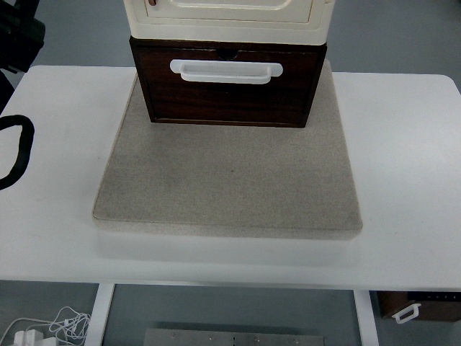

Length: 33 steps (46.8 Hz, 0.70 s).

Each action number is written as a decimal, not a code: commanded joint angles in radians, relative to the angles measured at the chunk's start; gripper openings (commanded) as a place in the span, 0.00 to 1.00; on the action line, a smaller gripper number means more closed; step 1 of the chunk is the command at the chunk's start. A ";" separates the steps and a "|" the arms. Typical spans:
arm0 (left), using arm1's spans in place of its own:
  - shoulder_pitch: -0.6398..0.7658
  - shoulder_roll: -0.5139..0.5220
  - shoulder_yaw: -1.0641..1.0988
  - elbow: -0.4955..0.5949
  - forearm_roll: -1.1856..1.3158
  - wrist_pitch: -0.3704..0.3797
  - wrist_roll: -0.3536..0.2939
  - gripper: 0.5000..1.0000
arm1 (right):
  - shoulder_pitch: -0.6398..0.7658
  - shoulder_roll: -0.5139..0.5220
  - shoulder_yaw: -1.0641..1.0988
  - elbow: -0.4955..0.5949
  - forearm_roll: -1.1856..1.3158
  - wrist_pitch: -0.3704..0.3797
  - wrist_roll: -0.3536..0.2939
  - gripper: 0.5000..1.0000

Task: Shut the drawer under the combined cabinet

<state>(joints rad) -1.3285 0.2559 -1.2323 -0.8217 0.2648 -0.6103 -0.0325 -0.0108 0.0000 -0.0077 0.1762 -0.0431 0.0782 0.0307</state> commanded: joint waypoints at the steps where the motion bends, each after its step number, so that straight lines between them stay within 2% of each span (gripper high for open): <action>1: -0.017 0.008 -0.019 0.045 -0.055 0.044 -0.018 1.00 | 0.000 0.000 0.000 0.000 0.000 0.000 0.000 0.90; 5: -0.037 0.016 -0.036 0.087 -0.068 0.098 -0.032 1.00 | 0.000 0.000 0.000 0.000 0.000 0.000 0.000 0.90; 13: -0.083 0.040 -0.082 0.239 -0.072 0.193 -0.032 1.00 | 0.000 0.000 0.000 0.000 0.000 0.000 0.000 0.90; 22: -0.092 0.088 -0.070 0.421 -0.200 0.254 -0.018 1.00 | 0.000 0.000 0.003 0.002 0.003 0.005 0.000 0.90; 33: -0.031 0.118 -0.067 0.492 -0.223 0.359 -0.004 1.00 | -0.002 0.000 0.003 0.002 0.003 0.009 0.000 0.90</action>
<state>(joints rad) -1.3941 0.3704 -1.2995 -0.3481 0.0416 -0.2773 -0.0406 -0.0115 0.0000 -0.0042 0.1780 -0.0405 0.0860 0.0307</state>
